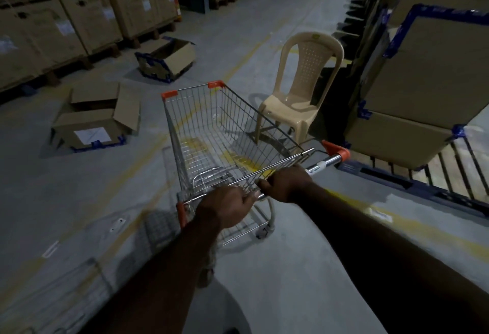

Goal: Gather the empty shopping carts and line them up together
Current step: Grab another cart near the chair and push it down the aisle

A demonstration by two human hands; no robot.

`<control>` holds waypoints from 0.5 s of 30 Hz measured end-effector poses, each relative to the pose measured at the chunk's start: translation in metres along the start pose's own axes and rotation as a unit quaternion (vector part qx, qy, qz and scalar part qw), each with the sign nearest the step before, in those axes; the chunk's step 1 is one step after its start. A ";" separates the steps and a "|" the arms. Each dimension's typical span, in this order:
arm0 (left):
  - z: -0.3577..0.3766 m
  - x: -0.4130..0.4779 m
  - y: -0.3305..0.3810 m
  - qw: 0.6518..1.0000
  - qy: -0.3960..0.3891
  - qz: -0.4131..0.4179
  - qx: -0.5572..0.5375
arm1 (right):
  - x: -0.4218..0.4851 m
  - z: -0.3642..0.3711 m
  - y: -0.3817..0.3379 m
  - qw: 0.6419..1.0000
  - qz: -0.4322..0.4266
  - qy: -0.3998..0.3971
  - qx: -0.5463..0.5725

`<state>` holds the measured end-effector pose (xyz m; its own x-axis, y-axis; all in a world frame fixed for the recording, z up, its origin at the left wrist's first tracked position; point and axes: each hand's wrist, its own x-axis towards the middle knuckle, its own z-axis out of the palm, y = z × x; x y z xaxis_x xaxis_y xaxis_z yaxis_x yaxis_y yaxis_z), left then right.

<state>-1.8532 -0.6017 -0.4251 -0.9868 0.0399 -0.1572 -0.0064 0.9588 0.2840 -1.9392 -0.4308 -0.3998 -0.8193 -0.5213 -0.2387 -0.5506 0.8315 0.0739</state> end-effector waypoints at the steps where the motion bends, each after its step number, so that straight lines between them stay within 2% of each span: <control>1: -0.001 -0.001 0.002 1.000 -0.001 -0.002 0.013 | -0.004 0.000 0.001 1.000 -0.001 0.002 0.003; 8: -0.006 -0.012 0.007 0.997 0.004 0.029 0.064 | -0.030 0.006 0.004 1.000 -0.004 0.005 0.029; 12: -0.005 -0.018 0.010 0.999 0.019 0.009 0.044 | -0.046 0.008 0.005 0.999 -0.007 0.002 0.046; 15: -0.004 -0.023 0.017 0.997 0.027 0.010 0.068 | -0.062 0.009 0.008 0.998 -0.018 -0.006 0.057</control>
<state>-1.8315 -0.5879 -0.4129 -0.9937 0.0488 -0.1009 0.0326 0.9873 0.1558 -1.8913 -0.3901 -0.3932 -0.7962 -0.5501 -0.2517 -0.5581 0.8285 -0.0455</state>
